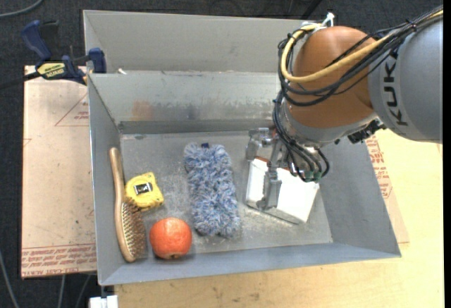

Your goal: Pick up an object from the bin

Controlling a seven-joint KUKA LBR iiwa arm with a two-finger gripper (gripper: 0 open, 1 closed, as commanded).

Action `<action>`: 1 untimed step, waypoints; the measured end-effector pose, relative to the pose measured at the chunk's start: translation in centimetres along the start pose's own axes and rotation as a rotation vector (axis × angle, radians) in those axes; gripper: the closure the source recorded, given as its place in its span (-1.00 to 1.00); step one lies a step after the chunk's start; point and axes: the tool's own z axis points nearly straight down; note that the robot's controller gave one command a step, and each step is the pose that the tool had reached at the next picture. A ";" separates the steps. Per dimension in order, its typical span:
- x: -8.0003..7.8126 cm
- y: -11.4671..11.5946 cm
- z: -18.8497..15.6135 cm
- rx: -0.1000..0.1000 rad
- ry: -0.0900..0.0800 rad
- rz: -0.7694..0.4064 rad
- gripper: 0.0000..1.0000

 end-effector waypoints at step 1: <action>-0.1 0.0 -0.5 -0.001 -0.008 0.001 -1.00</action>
Offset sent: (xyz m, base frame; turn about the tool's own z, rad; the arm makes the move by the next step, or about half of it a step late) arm 0.0297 0.0207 -0.1066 -0.1578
